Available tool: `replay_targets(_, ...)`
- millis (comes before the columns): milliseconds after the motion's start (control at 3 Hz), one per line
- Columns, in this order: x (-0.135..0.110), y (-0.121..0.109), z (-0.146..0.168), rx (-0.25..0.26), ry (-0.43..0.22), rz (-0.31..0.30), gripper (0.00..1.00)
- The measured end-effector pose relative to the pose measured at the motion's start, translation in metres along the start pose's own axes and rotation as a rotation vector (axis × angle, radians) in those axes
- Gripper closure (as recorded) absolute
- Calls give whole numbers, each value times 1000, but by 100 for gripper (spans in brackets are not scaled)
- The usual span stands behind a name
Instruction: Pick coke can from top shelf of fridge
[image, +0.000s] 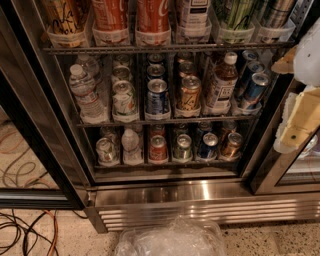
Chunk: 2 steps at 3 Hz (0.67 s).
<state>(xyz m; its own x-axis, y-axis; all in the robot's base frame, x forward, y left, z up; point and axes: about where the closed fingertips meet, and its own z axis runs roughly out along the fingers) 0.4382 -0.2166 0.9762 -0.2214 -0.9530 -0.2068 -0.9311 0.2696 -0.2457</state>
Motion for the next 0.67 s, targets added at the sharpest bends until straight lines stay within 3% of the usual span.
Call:
replay_targets(333, -1, 0, -1, 3, -5, 0, 0)
replay_targets(667, -24, -1, -13, 26, -114, 17, 0)
